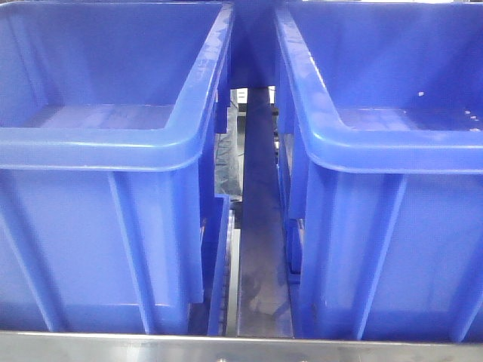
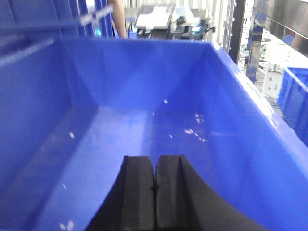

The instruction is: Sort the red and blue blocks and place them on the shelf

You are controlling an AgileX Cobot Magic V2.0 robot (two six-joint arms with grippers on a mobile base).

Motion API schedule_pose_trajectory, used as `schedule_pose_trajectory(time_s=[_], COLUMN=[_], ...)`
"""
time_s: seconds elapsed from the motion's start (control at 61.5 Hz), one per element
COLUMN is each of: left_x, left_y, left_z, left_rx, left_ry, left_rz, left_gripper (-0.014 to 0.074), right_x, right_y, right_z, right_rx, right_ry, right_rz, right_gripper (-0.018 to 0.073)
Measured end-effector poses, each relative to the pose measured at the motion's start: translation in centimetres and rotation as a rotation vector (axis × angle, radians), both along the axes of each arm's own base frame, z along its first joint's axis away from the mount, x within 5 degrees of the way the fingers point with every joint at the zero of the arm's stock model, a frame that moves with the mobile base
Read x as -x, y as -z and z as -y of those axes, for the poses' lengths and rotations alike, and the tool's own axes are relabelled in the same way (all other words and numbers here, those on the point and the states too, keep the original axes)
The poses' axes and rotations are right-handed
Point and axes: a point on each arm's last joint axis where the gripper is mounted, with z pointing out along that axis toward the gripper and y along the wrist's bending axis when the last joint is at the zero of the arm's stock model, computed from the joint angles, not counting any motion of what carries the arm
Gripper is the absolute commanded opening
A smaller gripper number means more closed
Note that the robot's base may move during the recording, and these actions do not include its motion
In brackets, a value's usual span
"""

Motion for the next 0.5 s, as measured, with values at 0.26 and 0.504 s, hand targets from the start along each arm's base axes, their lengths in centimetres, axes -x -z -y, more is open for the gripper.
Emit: schedule_pose_trajectory(time_s=[0.26,0.504], left_x=[0.00,0.00], left_y=[0.00,0.00], left_z=[0.00,0.00], left_rx=[0.000,0.000], left_ry=[-0.001,-0.001], left_rz=[0.000,0.000], left_gripper=[0.0124,0.0124], right_x=[0.01,0.01], right_y=[-0.06,-0.06], right_z=[0.00,0.00], right_rx=[-0.011,-0.013], right_ry=[-0.001,-0.002], right_rz=[0.007,0.007], right_gripper=[0.0056,0.0056])
